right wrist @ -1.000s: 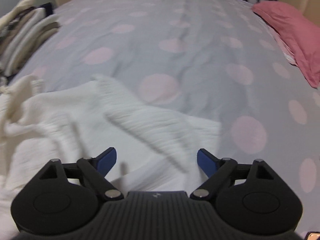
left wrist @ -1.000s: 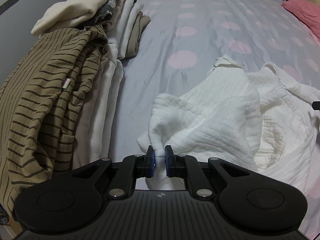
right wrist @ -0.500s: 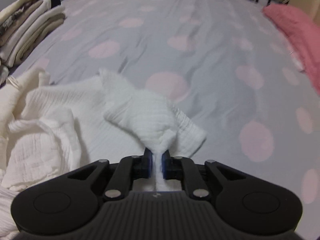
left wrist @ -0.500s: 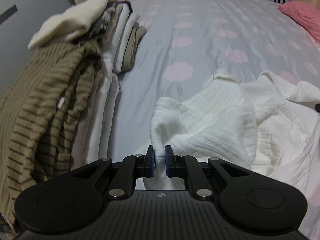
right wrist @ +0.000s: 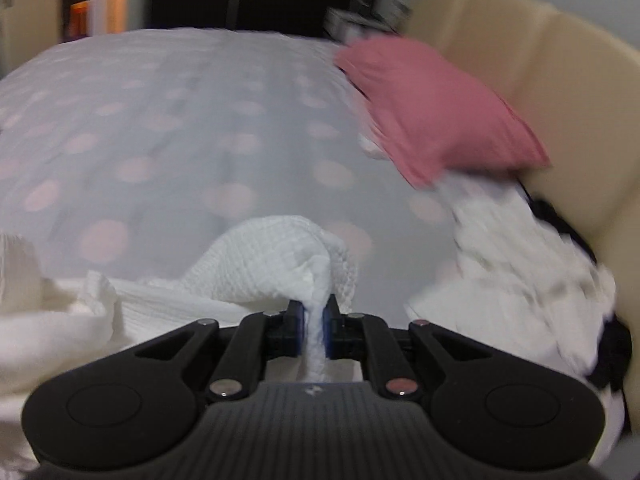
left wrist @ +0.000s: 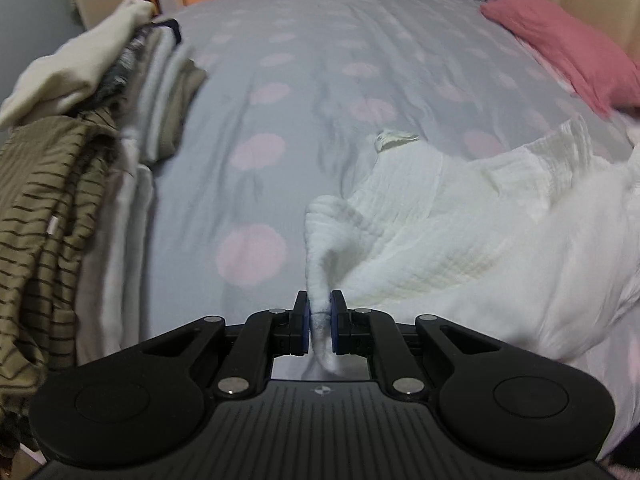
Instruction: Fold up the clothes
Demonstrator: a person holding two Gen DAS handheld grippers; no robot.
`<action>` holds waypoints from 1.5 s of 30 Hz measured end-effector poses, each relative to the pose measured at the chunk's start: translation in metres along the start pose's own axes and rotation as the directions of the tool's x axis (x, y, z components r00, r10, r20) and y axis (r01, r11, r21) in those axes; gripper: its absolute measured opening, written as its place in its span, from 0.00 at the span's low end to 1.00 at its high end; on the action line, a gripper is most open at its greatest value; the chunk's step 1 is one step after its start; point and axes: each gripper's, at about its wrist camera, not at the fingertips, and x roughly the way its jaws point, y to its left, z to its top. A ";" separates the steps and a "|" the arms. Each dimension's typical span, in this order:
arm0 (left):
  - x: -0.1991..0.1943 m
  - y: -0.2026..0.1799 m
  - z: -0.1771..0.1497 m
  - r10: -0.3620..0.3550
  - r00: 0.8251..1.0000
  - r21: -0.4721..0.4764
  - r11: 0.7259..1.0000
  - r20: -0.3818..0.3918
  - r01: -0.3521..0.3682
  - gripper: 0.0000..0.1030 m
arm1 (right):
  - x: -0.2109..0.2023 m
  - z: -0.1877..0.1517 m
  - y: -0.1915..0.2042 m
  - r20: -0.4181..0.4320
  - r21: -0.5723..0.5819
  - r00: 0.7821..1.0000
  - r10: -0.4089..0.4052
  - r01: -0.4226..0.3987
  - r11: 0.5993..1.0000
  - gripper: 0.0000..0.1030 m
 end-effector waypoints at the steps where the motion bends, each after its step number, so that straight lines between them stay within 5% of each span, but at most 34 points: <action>1: 0.003 0.001 -0.003 0.020 1.000 0.007 1.000 -0.017 -0.019 0.07 | 0.005 -0.005 -0.007 -0.031 0.033 0.999 0.013 -0.012 0.999 0.11; 5: 0.013 0.018 -0.011 0.166 0.985 0.019 0.986 -0.050 -0.165 0.07 | 0.017 -0.021 -0.005 -0.123 0.027 0.989 0.087 -0.085 0.996 0.23; 7: 0.015 0.031 -0.011 0.233 0.971 0.003 0.972 -0.048 -0.233 0.07 | 0.018 -0.023 0.006 -0.129 -0.025 0.988 0.084 -0.088 0.996 0.40; 13: 0.011 0.051 -0.004 0.385 0.923 -0.002 0.923 -0.004 -0.385 0.07 | 0.006 -0.014 0.032 -0.062 -0.137 0.990 0.126 -0.134 0.982 0.42; 15: 0.014 0.054 -0.002 0.382 0.924 -0.007 0.924 -0.011 -0.382 0.07 | -0.003 -0.006 0.043 -0.028 -0.154 0.981 0.191 -0.193 0.969 0.42; 20: 0.023 0.059 0.001 0.321 0.946 -0.049 0.945 -0.047 -0.324 0.07 | -0.004 0.013 0.097 -0.012 -0.275 0.921 0.389 -0.377 0.885 0.42; 25: 0.031 0.059 0.007 0.309 0.949 -0.046 0.949 -0.066 -0.312 0.08 | 0.009 0.028 0.172 -0.097 -0.388 0.827 0.554 -0.544 0.744 0.52; 30: 0.036 0.063 0.011 0.290 0.954 -0.052 0.954 -0.077 -0.294 0.08 | 0.042 0.033 0.237 -0.224 -0.449 0.769 0.598 -0.626 0.637 0.73; 33: 0.037 0.065 0.010 0.279 0.956 -0.060 0.957 -0.084 -0.285 0.08 | 0.063 0.026 0.263 -0.292 -0.476 0.771 0.565 -0.630 0.614 0.79; 36: 0.038 0.066 0.009 0.271 0.958 -0.064 0.959 -0.088 -0.277 0.08 | 0.082 0.011 0.270 -0.359 -0.472 0.772 0.524 -0.634 0.612 0.79; 38: 0.036 0.065 0.009 0.266 0.960 -0.065 0.960 -0.083 -0.271 0.08 | 0.084 -0.001 0.266 -0.393 -0.451 0.751 0.531 -0.661 0.600 0.67; 41: 0.032 0.062 0.010 0.260 0.963 -0.060 0.963 -0.067 -0.264 0.08 | 0.070 -0.015 0.259 -0.390 -0.471 0.750 0.535 -0.661 0.584 0.31; 45: 0.026 0.055 0.011 0.253 0.967 -0.048 0.966 -0.036 -0.255 0.08 | 0.036 -0.022 0.230 -0.370 -0.487 0.765 0.527 -0.643 0.591 0.20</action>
